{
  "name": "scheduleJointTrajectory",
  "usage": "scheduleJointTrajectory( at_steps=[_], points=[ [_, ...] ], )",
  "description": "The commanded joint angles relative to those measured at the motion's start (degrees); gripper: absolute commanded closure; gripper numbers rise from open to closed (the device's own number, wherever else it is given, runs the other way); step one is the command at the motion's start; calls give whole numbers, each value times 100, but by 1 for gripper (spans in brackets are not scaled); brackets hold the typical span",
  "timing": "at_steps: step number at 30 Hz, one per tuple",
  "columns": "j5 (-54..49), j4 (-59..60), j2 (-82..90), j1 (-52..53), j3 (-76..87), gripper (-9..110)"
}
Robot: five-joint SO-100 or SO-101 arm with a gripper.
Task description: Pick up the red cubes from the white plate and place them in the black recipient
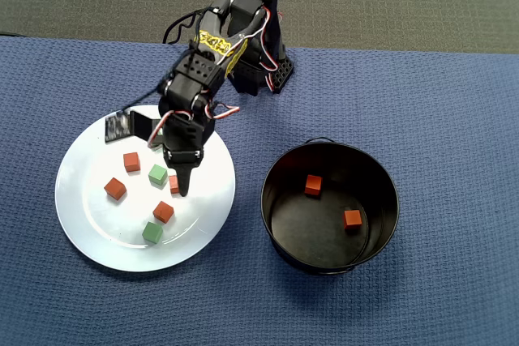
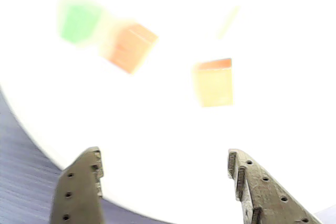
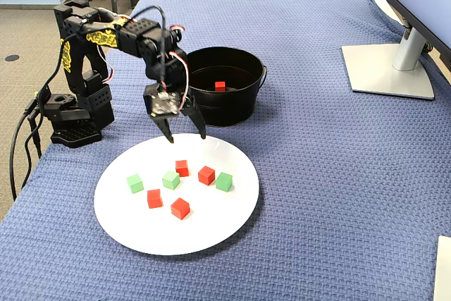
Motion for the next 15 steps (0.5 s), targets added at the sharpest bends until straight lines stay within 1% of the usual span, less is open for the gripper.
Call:
scheduleJointTrajectory(
  at_steps=[1,6,15],
  points=[
    [-677,-272,26,141,105,77],
    [-756,-571,-431,316,-18,77],
    [-703,-721,-940,404,-167,77]
  ],
)
